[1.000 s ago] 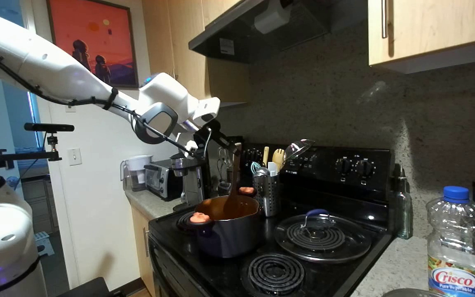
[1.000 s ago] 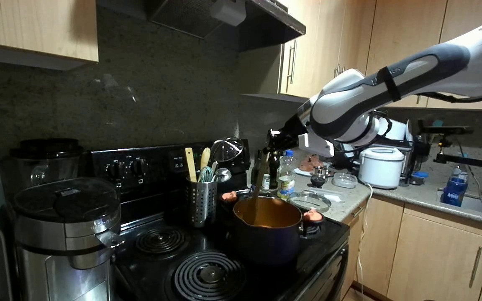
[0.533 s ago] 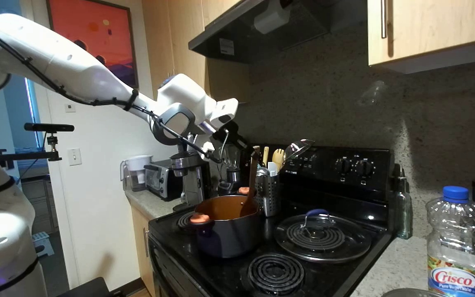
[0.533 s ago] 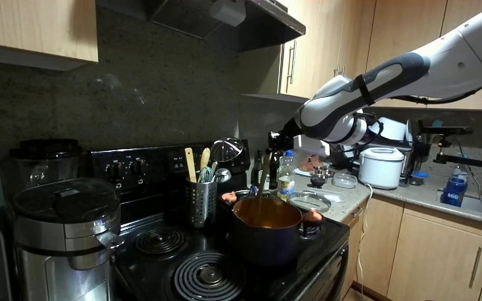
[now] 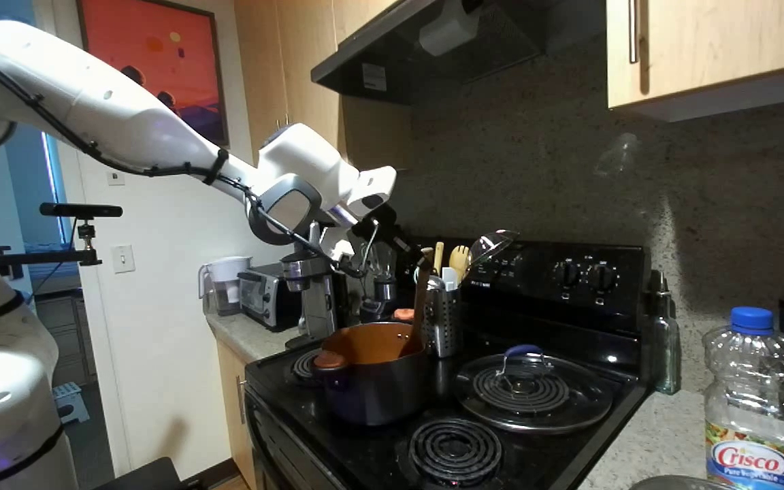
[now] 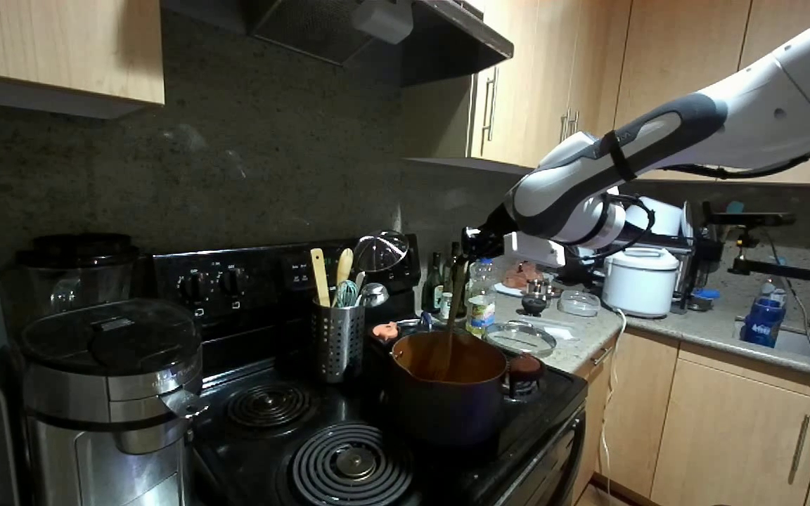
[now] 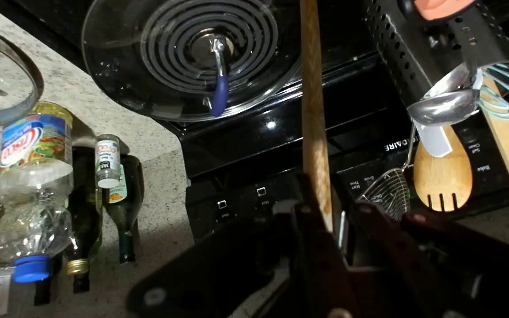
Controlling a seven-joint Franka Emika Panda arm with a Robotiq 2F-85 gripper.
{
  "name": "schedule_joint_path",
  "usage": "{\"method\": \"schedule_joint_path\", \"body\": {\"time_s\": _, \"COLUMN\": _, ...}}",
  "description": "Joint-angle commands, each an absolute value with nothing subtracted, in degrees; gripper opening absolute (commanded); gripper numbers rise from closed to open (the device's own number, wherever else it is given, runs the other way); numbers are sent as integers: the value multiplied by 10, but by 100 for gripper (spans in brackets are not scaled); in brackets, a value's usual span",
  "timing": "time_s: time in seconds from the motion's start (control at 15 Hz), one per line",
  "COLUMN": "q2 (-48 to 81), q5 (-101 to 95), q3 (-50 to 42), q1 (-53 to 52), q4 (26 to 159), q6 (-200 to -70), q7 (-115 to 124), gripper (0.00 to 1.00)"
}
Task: Use the wooden spoon to stir in the pot
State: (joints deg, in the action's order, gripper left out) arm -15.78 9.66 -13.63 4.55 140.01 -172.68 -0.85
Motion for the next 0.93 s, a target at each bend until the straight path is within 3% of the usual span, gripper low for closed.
{"method": "schedule_joint_path", "body": {"time_s": 0.0, "q2": -227, "q5": 100, "q3": -152, "q1": 30, "q4": 1464, "q6": -1729, "q7": -49, "gripper": 6}}
{"method": "schedule_joint_path", "body": {"time_s": 0.87, "q2": -386, "q5": 75, "q3": -181, "q1": 7, "q4": 1590, "q6": -1691, "q7": -100, "gripper": 6}}
